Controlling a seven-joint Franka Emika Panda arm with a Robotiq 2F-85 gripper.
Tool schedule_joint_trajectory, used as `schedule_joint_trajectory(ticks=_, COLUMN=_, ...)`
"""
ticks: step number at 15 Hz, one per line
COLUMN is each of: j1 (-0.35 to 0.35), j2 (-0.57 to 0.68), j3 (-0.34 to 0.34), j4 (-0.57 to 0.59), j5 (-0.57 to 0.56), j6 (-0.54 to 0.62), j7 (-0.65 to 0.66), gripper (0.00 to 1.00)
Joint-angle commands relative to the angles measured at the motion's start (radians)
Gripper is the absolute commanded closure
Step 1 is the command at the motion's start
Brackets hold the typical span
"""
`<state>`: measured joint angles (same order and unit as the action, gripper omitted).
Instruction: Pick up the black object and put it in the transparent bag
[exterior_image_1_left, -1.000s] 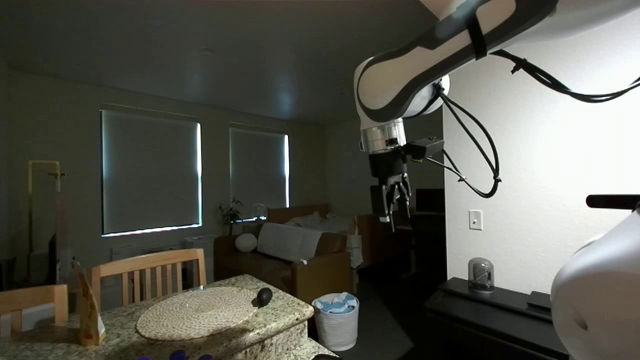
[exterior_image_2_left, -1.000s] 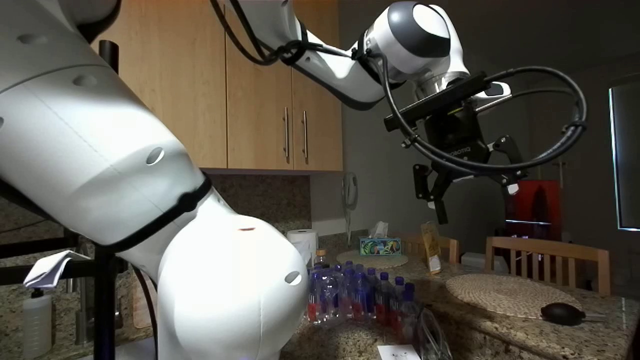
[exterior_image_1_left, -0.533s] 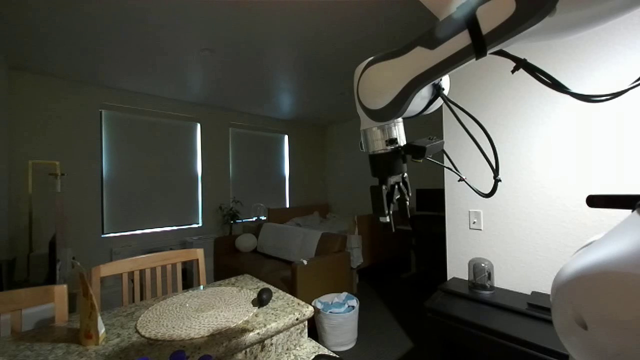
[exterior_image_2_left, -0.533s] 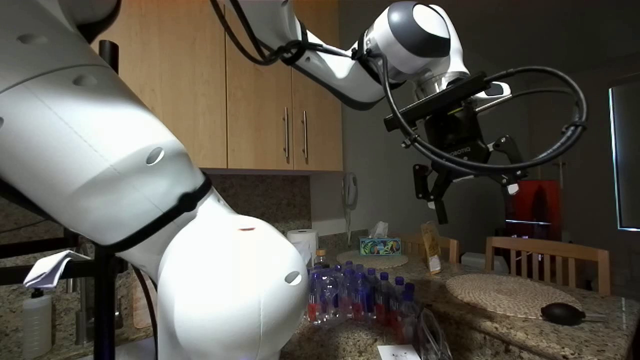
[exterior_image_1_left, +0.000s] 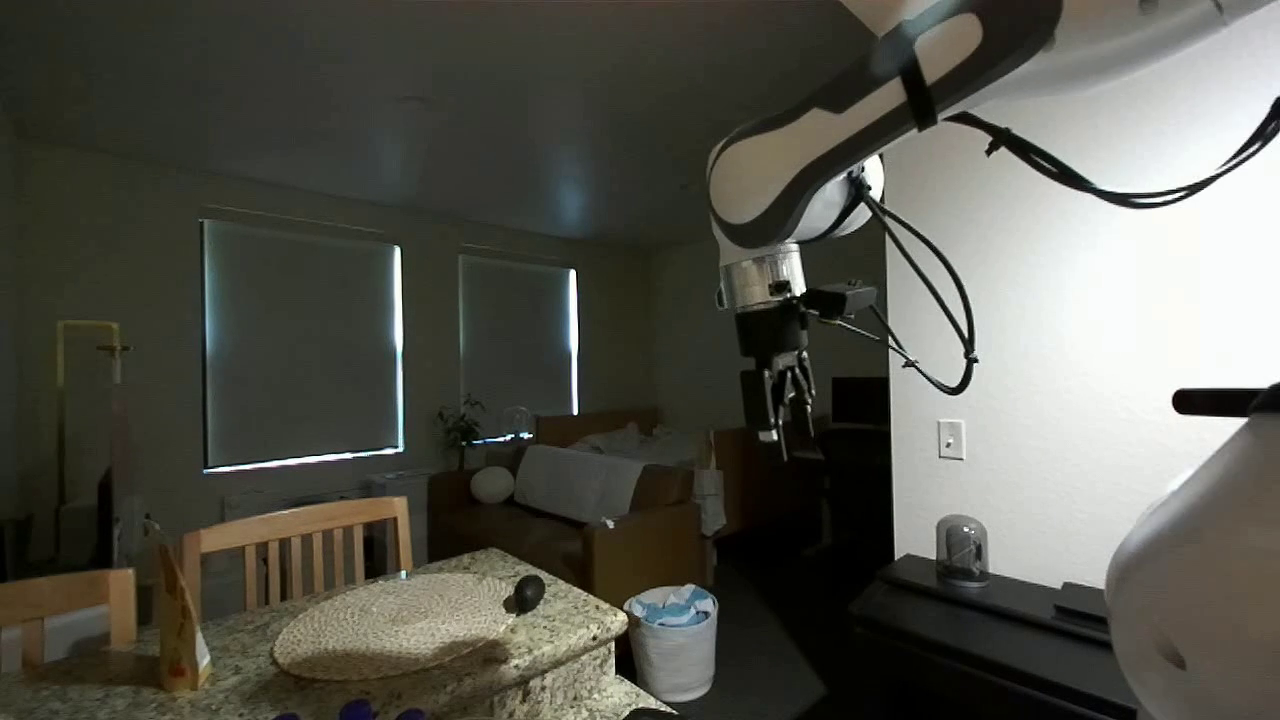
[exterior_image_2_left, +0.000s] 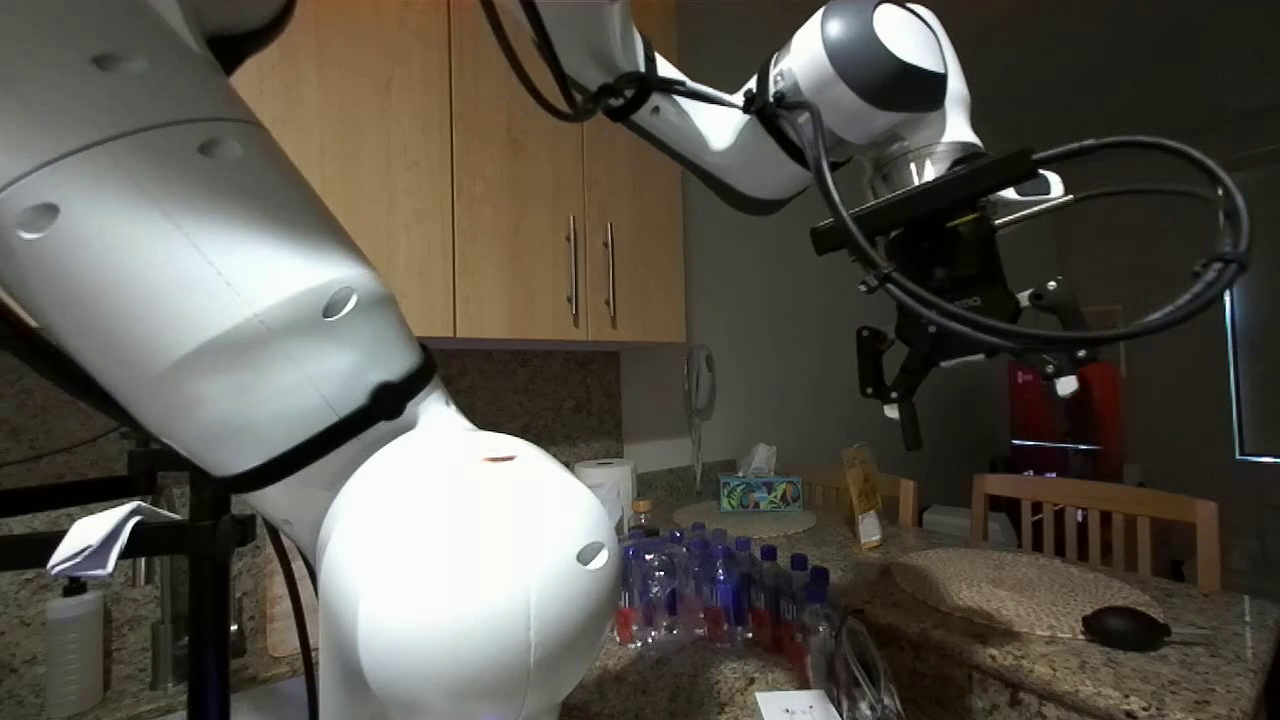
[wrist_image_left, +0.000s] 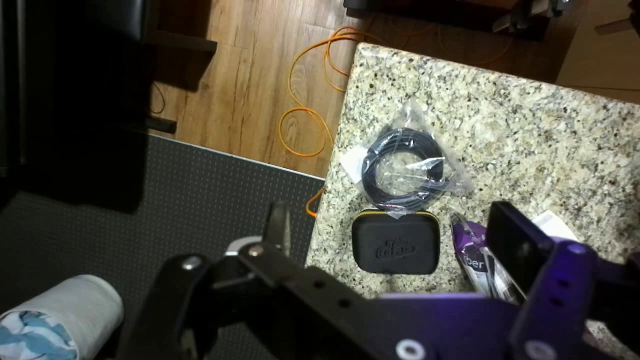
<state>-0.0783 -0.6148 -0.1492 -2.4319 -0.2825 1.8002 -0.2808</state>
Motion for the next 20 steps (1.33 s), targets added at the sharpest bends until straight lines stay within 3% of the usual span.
schedule_joint_trajectory(ticks=1, j1=0.032, j2=0.226, j3=-0.068, j4=0.193, j5=0.028, j6=-0.056, j7=-0.164, gripper=0.0)
schedule_joint_trajectory(ticks=6, j1=0.026, j2=0.472, j3=-0.091, j4=0.438, j5=0.057, j6=-0.027, j7=-0.303, gripper=0.0)
schedule_joint_trajectory(ticks=10, j1=0.025, j2=0.652, j3=-0.039, j4=0.541, j5=0.196, j6=0.17, j7=-0.263, gripper=0.0)
schedule_joint_trajectory(ticks=12, j1=0.022, j2=0.739, j3=0.002, j4=0.596, j5=0.262, j6=0.214, j7=-0.267, gripper=0.0)
schedule_joint_trajectory(ticks=13, j1=0.004, j2=0.664, j3=0.003, j4=0.532, j5=0.211, j6=0.188, j7=-0.261, gripper=0.0)
schedule_joint_trajectory(ticks=20, j1=-0.008, j2=0.685, j3=0.016, j4=0.551, j5=0.215, j6=0.192, j7=-0.257, gripper=0.0)
